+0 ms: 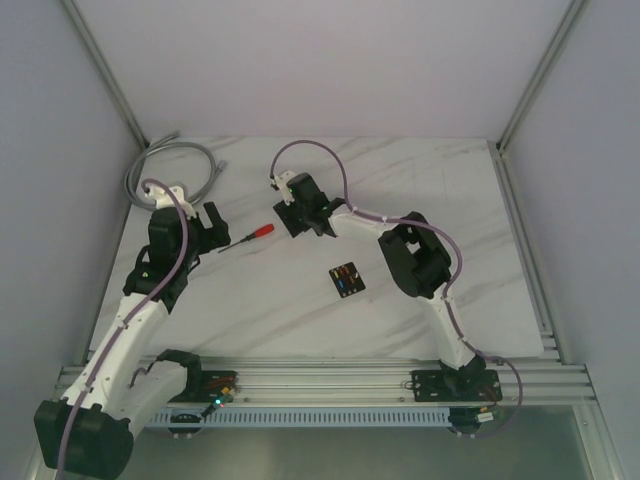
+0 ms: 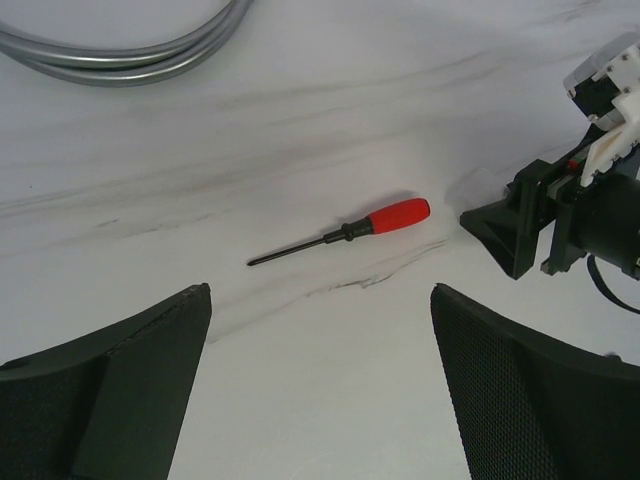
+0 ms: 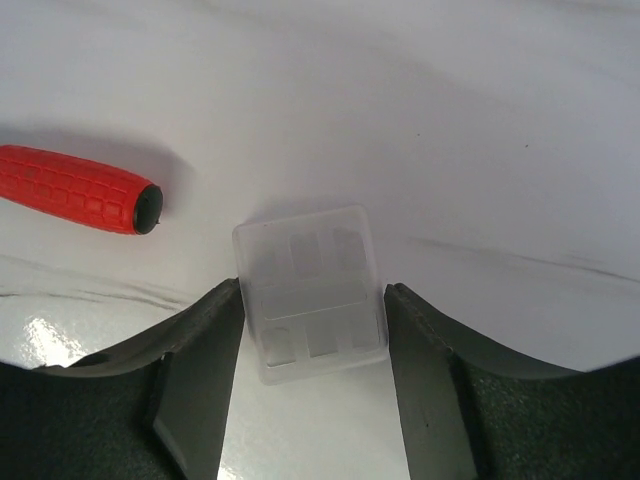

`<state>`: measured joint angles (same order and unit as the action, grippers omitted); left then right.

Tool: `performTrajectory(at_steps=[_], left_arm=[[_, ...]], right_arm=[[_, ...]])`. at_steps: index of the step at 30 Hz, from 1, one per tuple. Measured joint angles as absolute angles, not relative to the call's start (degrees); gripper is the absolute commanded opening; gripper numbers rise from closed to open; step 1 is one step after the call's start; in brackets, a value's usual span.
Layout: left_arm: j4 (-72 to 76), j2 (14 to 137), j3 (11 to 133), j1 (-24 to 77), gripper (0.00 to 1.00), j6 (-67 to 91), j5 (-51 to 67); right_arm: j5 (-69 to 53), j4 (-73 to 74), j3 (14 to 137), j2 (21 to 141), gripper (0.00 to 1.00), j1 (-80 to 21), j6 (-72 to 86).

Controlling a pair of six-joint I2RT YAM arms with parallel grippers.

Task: Snap on the fuse box
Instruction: Pick up the fuse box cover from the center of the board.

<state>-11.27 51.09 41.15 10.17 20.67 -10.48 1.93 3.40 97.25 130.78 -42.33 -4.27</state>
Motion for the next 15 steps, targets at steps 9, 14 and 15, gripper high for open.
performTrajectory(at_steps=[9, 14, 15], left_arm=[[-11.27, 50.5, 41.06, 10.07, 1.0, 20.69, -9.76], [-11.27, 50.48, 40.91, 10.07, 1.0, 20.73, -9.17], [-11.27, 50.48, 40.88, 10.07, 1.0, 20.73, -9.08]], right_arm=[[4.01, 3.6, 90.56, 125.47, 0.51, -42.33, -2.28], [7.94, 4.56, 83.05, 118.3, 0.5, -42.33, 1.13], [8.78, 5.15, 81.54, 116.57, 0.5, -42.33, 1.93]])
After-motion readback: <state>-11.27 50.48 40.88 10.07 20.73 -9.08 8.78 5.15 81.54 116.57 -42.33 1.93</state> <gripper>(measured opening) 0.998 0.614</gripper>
